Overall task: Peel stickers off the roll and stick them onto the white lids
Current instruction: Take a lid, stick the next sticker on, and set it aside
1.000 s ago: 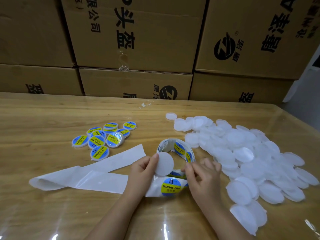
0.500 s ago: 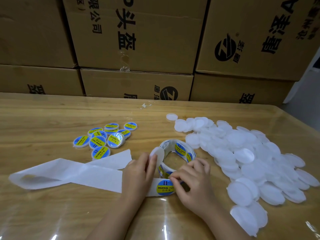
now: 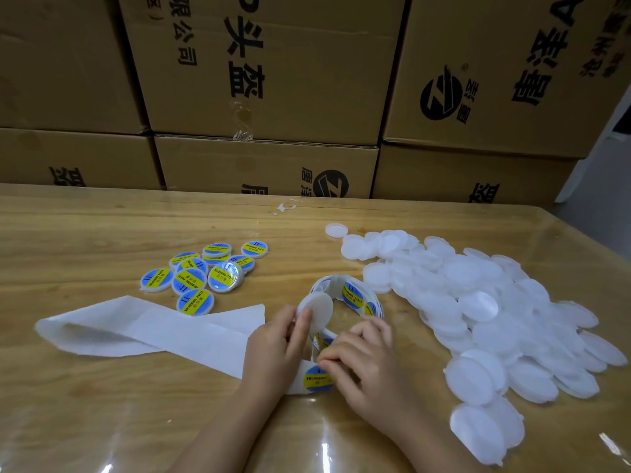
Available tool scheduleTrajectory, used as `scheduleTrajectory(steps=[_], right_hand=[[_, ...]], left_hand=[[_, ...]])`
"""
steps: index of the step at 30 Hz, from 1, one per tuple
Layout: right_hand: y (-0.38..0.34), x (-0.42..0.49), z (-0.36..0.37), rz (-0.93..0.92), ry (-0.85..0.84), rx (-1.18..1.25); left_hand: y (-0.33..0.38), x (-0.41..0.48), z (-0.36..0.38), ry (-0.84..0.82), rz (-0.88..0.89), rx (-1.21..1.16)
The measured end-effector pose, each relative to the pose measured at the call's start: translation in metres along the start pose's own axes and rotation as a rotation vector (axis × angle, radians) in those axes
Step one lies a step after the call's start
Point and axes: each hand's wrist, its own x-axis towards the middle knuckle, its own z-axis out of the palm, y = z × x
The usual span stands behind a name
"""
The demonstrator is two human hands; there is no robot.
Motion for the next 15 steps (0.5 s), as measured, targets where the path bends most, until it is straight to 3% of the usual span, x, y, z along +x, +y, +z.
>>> scheduleTrajectory(steps=[6,15], right_hand=[[0.004,-0.001,-0.003,0.014,-0.003,-0.024],[-0.01,0.0,-0.001,-0.017,0.066,0.131]], left_hand=[[-0.003,0.007,-0.006,0.092,-0.075,-0.142],[0.006,-0.004,0.003,-0.076,0.005,-0.145]])
